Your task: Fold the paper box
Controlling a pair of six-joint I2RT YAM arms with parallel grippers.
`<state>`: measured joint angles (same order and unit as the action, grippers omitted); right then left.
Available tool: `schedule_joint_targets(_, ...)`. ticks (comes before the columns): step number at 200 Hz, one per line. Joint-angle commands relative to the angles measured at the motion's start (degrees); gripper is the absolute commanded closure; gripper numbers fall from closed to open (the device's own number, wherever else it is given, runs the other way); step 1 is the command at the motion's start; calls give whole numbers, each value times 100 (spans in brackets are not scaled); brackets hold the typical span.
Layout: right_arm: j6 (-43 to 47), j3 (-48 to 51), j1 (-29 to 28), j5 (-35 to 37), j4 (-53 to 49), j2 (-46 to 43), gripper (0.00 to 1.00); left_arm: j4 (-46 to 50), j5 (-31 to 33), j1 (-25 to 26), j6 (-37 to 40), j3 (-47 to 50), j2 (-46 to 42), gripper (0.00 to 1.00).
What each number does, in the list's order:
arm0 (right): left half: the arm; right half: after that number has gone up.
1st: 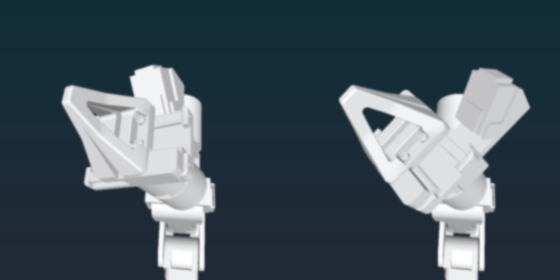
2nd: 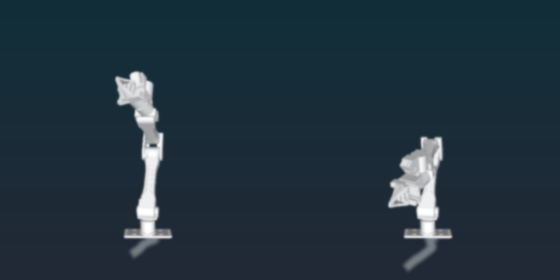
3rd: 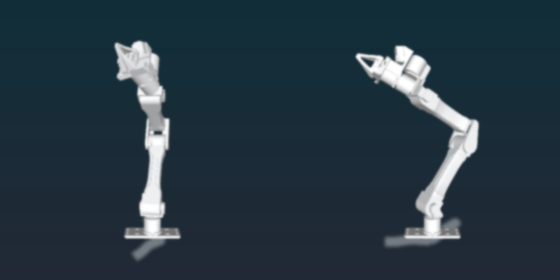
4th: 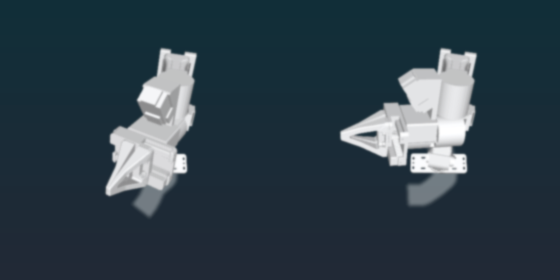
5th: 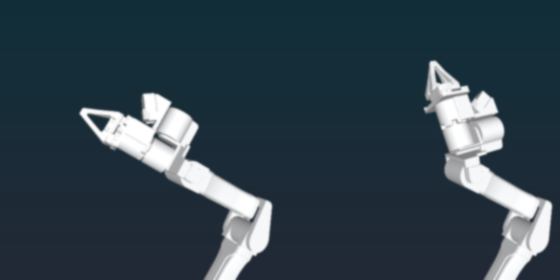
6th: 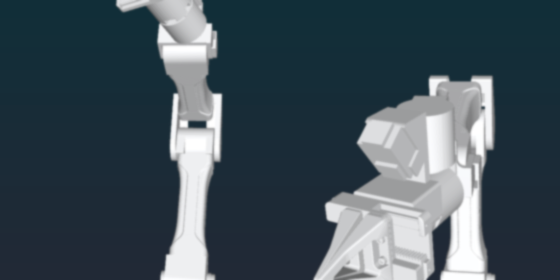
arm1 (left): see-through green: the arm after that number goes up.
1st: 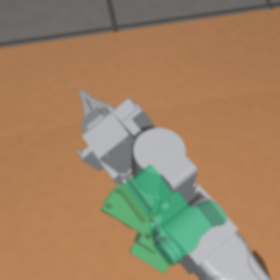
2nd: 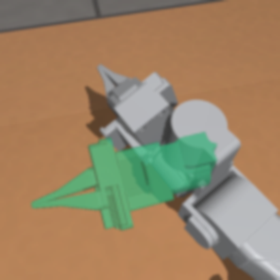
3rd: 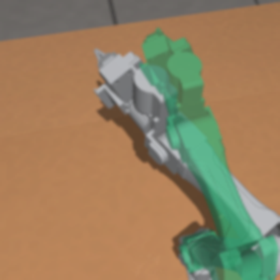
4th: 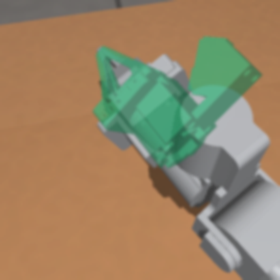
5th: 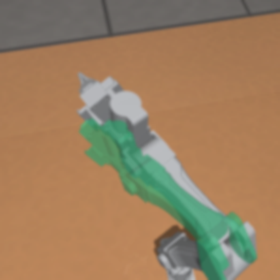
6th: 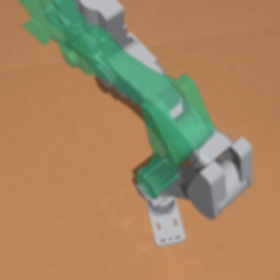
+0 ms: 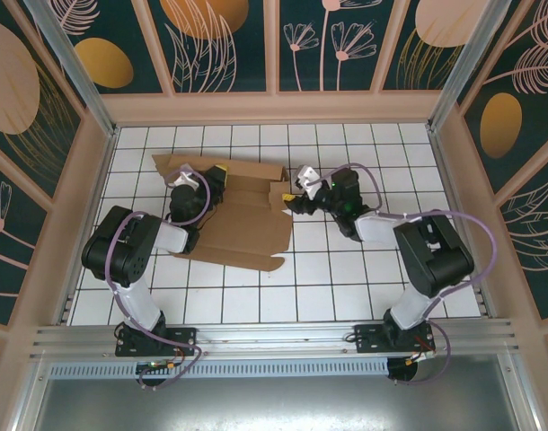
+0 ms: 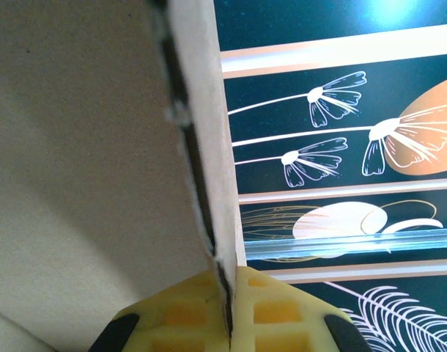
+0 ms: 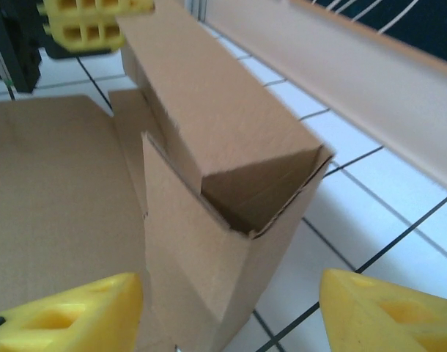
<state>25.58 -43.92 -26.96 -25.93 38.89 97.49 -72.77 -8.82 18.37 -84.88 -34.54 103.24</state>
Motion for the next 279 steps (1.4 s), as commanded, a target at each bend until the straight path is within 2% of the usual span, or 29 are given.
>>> schedule_joint_targets(1, 61, -400, -165, 544, -22, 403, 35, 815, -216, -8, 124, 3, 248, 100)
schedule_joint_targets(24, -126, -656, -196, 982, 111, 709, 37, 845, -269, -4, 21, -63, 237, 100)
schedule_joint_targets(63, -324, -1081, -278, 1040, -76, 1008, 41, 1185, -418, -15, -288, -292, 188, 100)
schedule_joint_targets(99, -407, -1418, -363, 1444, -392, 1258, 46, 1606, -411, -9, -390, -529, 31, 100)
schedule_joint_targets(160, -664, -1726, -376, 1741, -509, 1448, 42, 2033, -680, -5, -855, -751, 100, 100)
schedule_joint_targets(184, -771, -1880, -382, 1863, -582, 1526, 48, 2445, -641, -4, -943, -834, -11, 100)
schedule_joint_targets(200, -851, -1989, -389, 2013, -648, 1588, 57, 2688, -571, -4, -998, -868, -132, 100)
schedule_joint_targets(221, -943, -2075, -393, 2157, -719, 1624, 63, 2836, -520, -6, -1087, -912, -253, 100)
schedule_joint_targets(237, -981, -2111, -406, 2264, -765, 1649, 63, 2981, -451, -1, -1149, -931, -366, 100)
schedule_joint_targets(279, -1086, -2233, -542, 2330, -850, 1760, 50, 3202, -307, 42, -1429, -968, -650, 100)
